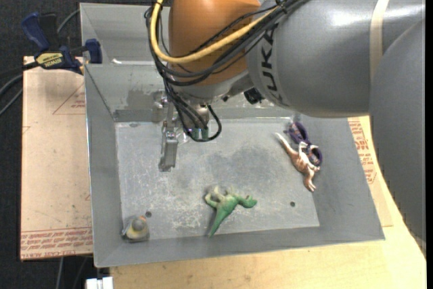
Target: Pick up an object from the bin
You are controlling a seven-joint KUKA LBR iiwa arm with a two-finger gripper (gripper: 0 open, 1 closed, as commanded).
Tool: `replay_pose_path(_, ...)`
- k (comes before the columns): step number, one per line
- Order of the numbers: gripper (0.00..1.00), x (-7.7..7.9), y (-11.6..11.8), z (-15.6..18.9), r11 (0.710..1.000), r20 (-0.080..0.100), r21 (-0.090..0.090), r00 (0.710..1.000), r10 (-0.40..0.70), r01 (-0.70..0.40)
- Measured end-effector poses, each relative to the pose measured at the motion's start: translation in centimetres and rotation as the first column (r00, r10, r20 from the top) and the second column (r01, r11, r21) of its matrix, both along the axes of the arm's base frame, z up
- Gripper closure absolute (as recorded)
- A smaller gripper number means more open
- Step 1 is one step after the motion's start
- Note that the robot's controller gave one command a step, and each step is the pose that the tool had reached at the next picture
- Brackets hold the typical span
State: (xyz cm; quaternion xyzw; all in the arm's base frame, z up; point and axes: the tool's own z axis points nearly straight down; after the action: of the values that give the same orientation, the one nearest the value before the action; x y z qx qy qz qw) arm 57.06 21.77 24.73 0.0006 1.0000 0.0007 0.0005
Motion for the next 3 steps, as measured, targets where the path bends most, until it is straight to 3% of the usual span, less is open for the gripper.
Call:
replay_pose_path(1,0.00,0.0,0.0,0.0,1.000,0.000,0.000,1.000,0.000,0.000)
replay_pose_path(2,0.00,0.1,-4.2,-8.3,1.000,-0.007,-0.003,1.000,0.025,-0.025)
replay_pose_path(3,0.00,-1.8,-5.2,-11.4,1.000,-0.004,0.000,1.000,0.019,-0.019)
